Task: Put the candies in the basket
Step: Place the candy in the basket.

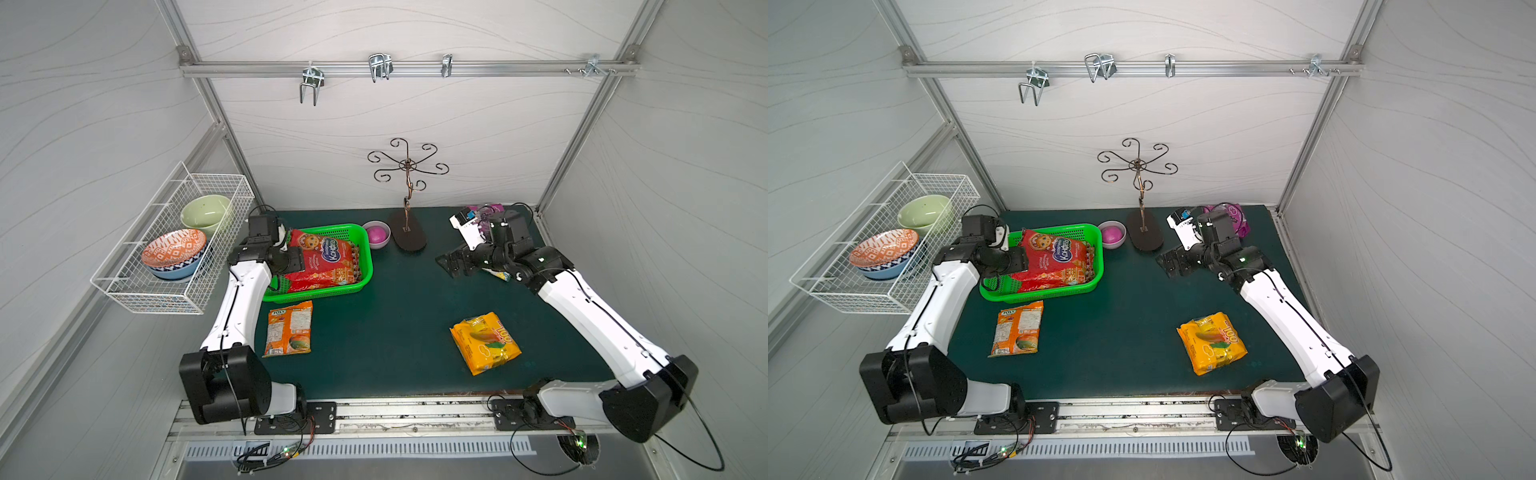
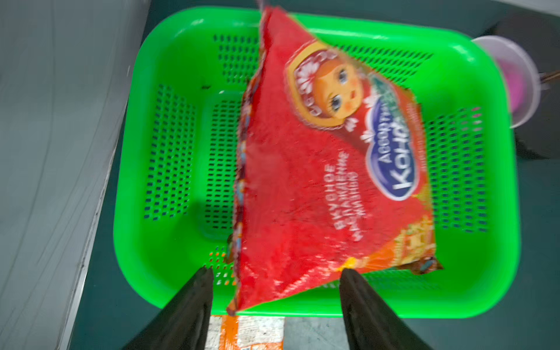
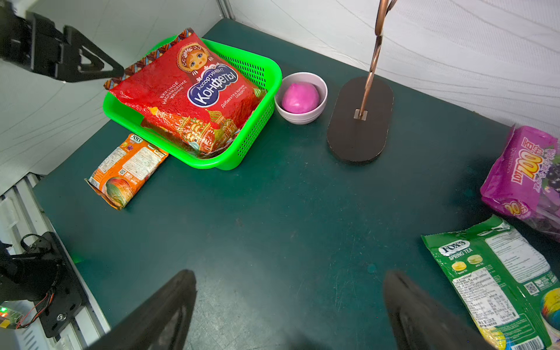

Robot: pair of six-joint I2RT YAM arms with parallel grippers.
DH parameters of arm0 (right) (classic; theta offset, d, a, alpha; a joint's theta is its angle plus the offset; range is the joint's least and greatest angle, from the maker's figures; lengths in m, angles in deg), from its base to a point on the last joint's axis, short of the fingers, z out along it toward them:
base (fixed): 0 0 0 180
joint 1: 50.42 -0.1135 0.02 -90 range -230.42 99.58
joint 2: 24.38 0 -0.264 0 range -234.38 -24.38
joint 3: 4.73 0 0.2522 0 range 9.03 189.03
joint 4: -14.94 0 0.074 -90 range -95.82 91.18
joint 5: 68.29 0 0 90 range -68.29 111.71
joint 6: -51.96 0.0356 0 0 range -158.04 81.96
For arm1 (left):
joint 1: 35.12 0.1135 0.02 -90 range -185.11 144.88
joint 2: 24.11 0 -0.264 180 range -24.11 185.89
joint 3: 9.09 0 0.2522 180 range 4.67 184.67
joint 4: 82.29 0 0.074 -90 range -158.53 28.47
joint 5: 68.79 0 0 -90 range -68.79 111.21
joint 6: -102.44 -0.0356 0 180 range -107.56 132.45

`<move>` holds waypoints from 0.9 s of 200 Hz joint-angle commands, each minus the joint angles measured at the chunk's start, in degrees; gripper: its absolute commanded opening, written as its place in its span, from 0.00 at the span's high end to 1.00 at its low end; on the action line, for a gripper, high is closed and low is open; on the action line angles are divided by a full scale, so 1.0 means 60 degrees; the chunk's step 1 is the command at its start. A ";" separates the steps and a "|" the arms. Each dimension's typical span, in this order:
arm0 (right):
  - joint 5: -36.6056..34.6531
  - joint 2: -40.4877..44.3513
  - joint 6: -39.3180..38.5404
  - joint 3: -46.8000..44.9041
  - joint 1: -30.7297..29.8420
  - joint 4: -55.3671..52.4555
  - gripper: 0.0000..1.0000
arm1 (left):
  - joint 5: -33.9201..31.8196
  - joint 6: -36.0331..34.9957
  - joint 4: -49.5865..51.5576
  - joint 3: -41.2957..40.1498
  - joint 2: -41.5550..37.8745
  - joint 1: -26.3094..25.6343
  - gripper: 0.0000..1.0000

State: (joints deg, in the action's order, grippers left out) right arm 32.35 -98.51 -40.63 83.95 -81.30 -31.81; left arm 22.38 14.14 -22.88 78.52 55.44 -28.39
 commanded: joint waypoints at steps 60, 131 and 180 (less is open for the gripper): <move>0.0085 -0.0182 0.0534 0.0250 0.0017 -0.0169 0.01 | 0.1595 -0.0029 -0.1713 0.0616 0.1701 -0.0930 0.58; -0.0216 0.0190 0.0445 -0.0178 0.0019 -0.0263 0.01 | 0.0919 -0.0143 -0.2357 -0.0040 0.3100 0.0640 0.69; -0.0017 -0.0193 0.0881 -0.0215 0.0019 0.0016 0.01 | 0.0465 -0.0403 -0.2760 -0.1032 0.3580 0.0695 0.69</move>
State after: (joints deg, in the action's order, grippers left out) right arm 31.45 -98.60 -38.19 82.75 -81.30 -32.36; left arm 27.01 12.61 -39.12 72.70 73.88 -23.94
